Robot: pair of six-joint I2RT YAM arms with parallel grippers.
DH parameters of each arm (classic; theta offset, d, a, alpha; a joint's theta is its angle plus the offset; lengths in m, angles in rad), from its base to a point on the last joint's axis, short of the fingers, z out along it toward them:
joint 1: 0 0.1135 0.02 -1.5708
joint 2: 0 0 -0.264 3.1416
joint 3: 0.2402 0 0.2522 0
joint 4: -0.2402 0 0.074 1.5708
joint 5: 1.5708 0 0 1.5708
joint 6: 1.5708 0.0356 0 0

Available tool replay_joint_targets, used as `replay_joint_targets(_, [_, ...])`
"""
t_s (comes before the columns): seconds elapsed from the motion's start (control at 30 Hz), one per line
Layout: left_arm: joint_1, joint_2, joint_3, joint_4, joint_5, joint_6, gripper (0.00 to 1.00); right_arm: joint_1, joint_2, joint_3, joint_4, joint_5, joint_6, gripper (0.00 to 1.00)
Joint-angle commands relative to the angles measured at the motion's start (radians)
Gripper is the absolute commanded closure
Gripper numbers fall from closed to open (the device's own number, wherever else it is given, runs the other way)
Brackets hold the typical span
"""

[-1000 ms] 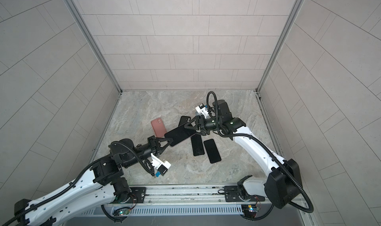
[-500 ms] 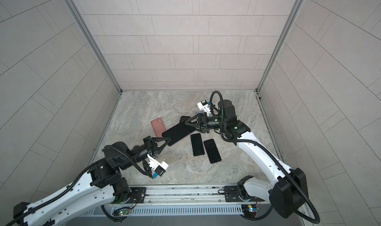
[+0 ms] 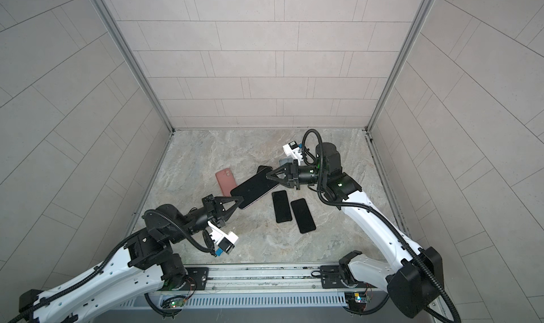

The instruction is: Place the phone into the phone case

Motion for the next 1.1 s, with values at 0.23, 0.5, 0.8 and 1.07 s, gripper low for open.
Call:
replay_joint_targets(0.23, [-0.006,0.016,0.326,-0.347,-0.339,-0.926,0.0,-0.197,-0.1,0.063,-0.391,0.199,-0.273,1.0])
replay_joint_targets(0.5, [0.429,0.359,0.573,-0.676,-0.259,-1.662,0.0,-0.207,-0.167,0.043,-0.547,0.467,-0.432,1.0])
replay_joint_targets(0.8, [0.846,1.051,0.897,-0.92,0.113,-1.831,0.4,-0.204,-0.262,-0.098,-0.487,0.518,-0.424,1.0])
replay_joint_targets(1.07, [0.838,1.389,1.116,-1.008,0.031,-1.68,0.48,-0.203,-0.286,-0.171,-0.458,0.515,-0.45,1.0])
